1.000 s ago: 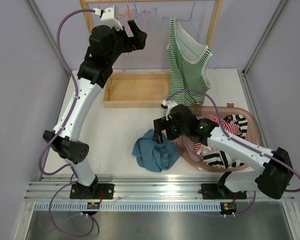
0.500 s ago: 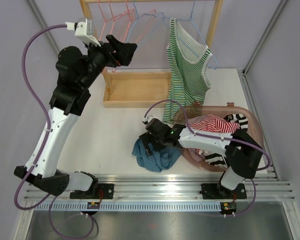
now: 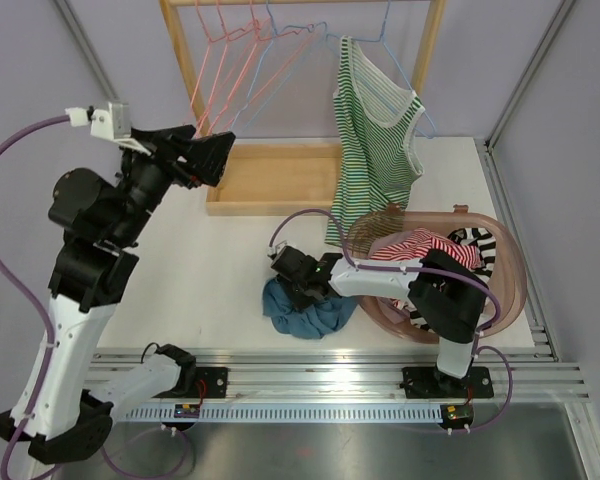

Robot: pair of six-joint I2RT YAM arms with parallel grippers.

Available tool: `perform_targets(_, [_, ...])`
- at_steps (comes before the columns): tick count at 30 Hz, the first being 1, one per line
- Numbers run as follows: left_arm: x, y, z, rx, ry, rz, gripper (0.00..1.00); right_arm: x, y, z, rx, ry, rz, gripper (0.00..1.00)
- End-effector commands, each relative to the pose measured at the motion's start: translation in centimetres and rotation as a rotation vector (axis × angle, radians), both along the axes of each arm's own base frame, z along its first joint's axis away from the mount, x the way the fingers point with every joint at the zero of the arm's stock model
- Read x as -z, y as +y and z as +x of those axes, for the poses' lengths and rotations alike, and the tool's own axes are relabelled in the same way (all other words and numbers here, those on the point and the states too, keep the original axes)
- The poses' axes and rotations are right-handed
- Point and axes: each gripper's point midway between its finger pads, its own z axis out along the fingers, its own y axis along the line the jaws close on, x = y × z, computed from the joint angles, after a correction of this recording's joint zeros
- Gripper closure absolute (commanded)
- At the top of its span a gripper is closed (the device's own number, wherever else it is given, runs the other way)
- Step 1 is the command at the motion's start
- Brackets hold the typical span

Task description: Remove the tank top from the hanger

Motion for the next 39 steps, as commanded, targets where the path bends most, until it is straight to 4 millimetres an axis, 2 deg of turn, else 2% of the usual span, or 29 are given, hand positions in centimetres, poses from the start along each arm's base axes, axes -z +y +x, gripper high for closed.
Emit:
perform_targets(1, [-0.6, 2.2, -2.2, -0.064, -0.060, 0.000, 0.01, -1.9, 2.4, 0.0, -0.051, -0.017, 0.088, 0.76])
perform_targets(3, [0.4, 2.7, -2.5, -0.080, -0.048, 0.009, 0.01, -3.5, 2.4, 0.7, -0.055, -0.063, 0.101, 0.90])
perform_targets(4, [0.5, 3.0, -2.9, -0.086, -0.050, 0.011, 0.01, -5.7, 2.7, 1.2, -0.055, -0.103, 0.135, 0.97])
perform_targets(5, [0.6, 3.4, -3.5, -0.092, -0.052, 0.010, 0.01, -6.8, 2.5, 1.5, -0.055, -0.130, 0.139, 1.00])
perform_targets(6, [1.2, 3.5, -3.6, -0.097, -0.043, 0.013, 0.01, -8.2, 2.4, 1.8, -0.055, -0.153, 0.160, 1.00])
perform_targets(7, [1.6, 3.6, -3.6, -0.099, -0.033, 0.021, 0.01, -10.9, 2.5, 1.9, -0.057, -0.188, 0.200, 1.00])
perform_targets(9, [2.0, 3.7, -4.0, -0.098, -0.036, 0.023, 0.01, -13.7, 2.0, 2.4, -0.046, -0.245, 0.222, 1.00])
perform_targets(10, [2.7, 3.6, -3.7, -0.099, -0.027, 0.033, 0.01, -16.5, 1.5, 2.6, -0.036, -0.286, 0.253, 1.00])
perform_targets(12, [3.3, 3.5, -3.4, -0.100, -0.011, 0.048, 0.01, -19.4, 0.2, 3.3, 0.002, -0.362, 0.253, 1.00])
perform_targets(13, [3.7, 3.4, -3.2, -0.099, 0.006, 0.055, 0.01, -22.3, -0.9, 3.8, 0.033, -0.418, 0.268, 1.00])
perform_targets(15, [4.1, 3.1, -2.7, -0.096, 0.020, 0.061, 0.01, -25.2, -2.3, 4.2, 0.064, -0.481, 0.277, 1.00])
perform_targets(16, [4.2, 3.0, -2.6, -0.093, 0.021, 0.063, 0.01, -28.2, -3.5, 4.3, 0.096, -0.535, 0.304, 1.00])
perform_targets(18, [4.4, 2.7, -2.4, -0.083, 0.026, 0.067, 0.01, -31.2, -5.0, 4.3, 0.115, -0.594, 0.324, 1.00])
perform_targets(19, [4.4, 2.7, -2.3, -0.083, 0.028, 0.066, 0.01, -33.9, -6.5, 4.3, 0.153, -0.644, 0.344, 1.00])
perform_targets(21, [4.6, 2.3, -2.2, -0.068, 0.032, 0.072, 0.01, -36.2, -8.5, 4.5, 0.194, -0.704, 0.319, 1.00])
perform_targets(22, [4.7, 2.2, -2.1, -0.062, 0.032, 0.074, 0.01, -38.3, -10.7, 4.7, 0.248, -0.761, 0.295, 1.00])
perform_targets(23, [4.7, 2.0, -2.1, -0.053, 0.030, 0.077, 0.01, -39.3, -11.8, 4.8, 0.277, -0.790, 0.286, 1.00])
perform_targets(24, [4.8, 1.9, -2.1, -0.050, 0.033, 0.079, 0.01, -41.3, -13.3, 4.7, 0.319, -0.827, 0.303, 1.00])
perform_targets(25, [4.9, 1.8, -1.9, -0.049, 0.035, 0.082, 0.01, -42.1, -15.1, 4.9, 0.368, -0.863, 0.263, 1.00])
perform_targets(28, [5.1, 1.6, -1.7, -0.043, 0.042, 0.087, 0.01, -44.1, -19.2, 4.6, 0.475, -0.933, 0.204, 1.00])
perform_targets(30, [5.2, 1.5, -1.7, -0.036, 0.044, 0.086, 0.01, -44.1, -21.1, 4.7, 0.521, -0.954, 0.152, 1.00])
perform_targets(33, [5.2, 1.3, -1.7, -0.028, 0.042, 0.083, 0.01, -41.7, -22.9, 4.7, 0.572, -0.916, 0.111, 1.00])
perform_targets(34, [5.2, 1.3, -1.7, -0.025, 0.042, 0.084, 0.01, -39.7, -22.6, 4.6, 0.565, -0.873, 0.118, 1.00])
perform_targets(36, [5.2, 1.2, -1.7, -0.022, 0.039, 0.083, 0.01, -37.0, -22.5, 4.7, 0.567, -0.829, 0.105, 1.00])
perform_targets(37, [5.2, 1.2, -1.8, -0.019, 0.040, 0.083, 0.01, -33.9, -23.0, 4.9, 0.597, -0.784, 0.076, 1.00])
perform_targets(38, [5.2, 1.2, -1.8, -0.017, 0.041, 0.082, 0.01, -32.3, -23.1, 5.0, 0.615, -0.754, 0.068, 1.00])
perform_targets(39, [5.3, 1.1, -1.8, -0.014, 0.042, 0.083, 0.01, -29.2, -23.5, 4.9, 0.620, -0.710, 0.031, 1.00])
